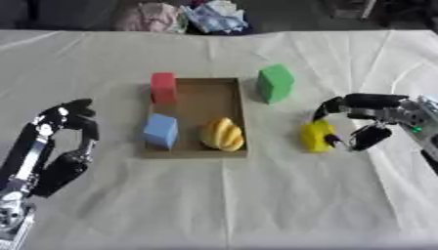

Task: Pick up objects on the table and place them in the box.

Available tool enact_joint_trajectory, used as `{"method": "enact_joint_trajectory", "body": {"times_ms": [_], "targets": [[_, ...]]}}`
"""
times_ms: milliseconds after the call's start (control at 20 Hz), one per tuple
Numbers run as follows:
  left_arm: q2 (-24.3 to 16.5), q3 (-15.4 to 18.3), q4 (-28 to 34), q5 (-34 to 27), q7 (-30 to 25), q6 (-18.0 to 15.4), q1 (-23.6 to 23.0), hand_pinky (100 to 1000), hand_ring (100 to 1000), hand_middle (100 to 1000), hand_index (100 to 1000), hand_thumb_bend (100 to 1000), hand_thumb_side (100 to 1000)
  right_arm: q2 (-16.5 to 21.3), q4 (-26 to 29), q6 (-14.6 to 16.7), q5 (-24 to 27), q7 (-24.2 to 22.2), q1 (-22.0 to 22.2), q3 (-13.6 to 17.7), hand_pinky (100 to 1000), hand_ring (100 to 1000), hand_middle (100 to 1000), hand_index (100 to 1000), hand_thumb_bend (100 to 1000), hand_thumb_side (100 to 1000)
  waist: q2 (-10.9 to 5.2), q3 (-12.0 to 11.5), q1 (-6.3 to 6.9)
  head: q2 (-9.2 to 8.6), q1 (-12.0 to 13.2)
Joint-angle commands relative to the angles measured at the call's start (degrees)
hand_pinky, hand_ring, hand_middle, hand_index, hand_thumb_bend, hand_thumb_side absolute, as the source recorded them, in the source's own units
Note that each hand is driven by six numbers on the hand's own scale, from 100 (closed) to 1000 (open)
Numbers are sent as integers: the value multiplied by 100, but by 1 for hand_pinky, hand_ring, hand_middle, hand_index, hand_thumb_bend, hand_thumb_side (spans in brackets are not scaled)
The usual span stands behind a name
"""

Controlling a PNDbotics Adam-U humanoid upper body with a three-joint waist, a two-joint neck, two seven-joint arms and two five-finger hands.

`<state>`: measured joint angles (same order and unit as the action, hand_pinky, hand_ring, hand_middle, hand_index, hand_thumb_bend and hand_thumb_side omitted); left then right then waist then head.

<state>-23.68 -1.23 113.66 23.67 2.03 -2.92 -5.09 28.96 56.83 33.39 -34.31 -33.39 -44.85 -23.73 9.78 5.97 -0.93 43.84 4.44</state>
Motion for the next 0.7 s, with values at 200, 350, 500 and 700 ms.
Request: {"method": "enact_joint_trajectory", "body": {"times_ms": [200, 350, 500, 700], "targets": [[-47, 5, 94, 4, -8, -3, -1, 722, 677, 680, 872, 100, 707, 105, 100, 1858, 197, -1858, -98, 164, 875, 820, 737, 456, 100, 294, -170, 23, -67, 27, 16], [-40, 9, 94, 7, -3, 0, -5, 721, 677, 680, 872, 100, 706, 127, 111, 1858, 391, -1840, -120, 308, 860, 791, 701, 345, 100, 289, -172, 29, -65, 27, 27], [-37, 11, 94, 9, 0, -2, -7, 721, 677, 680, 872, 100, 706, 141, 133, 1858, 558, -1783, -137, 388, 850, 764, 676, 282, 100, 282, -172, 28, -66, 27, 31], [-35, 13, 94, 8, 4, -2, -7, 722, 678, 680, 872, 100, 704, 154, 208, 1858, 760, -1748, -173, 443, 847, 754, 668, 268, 100, 276, -176, 22, -70, 27, 39]]}}
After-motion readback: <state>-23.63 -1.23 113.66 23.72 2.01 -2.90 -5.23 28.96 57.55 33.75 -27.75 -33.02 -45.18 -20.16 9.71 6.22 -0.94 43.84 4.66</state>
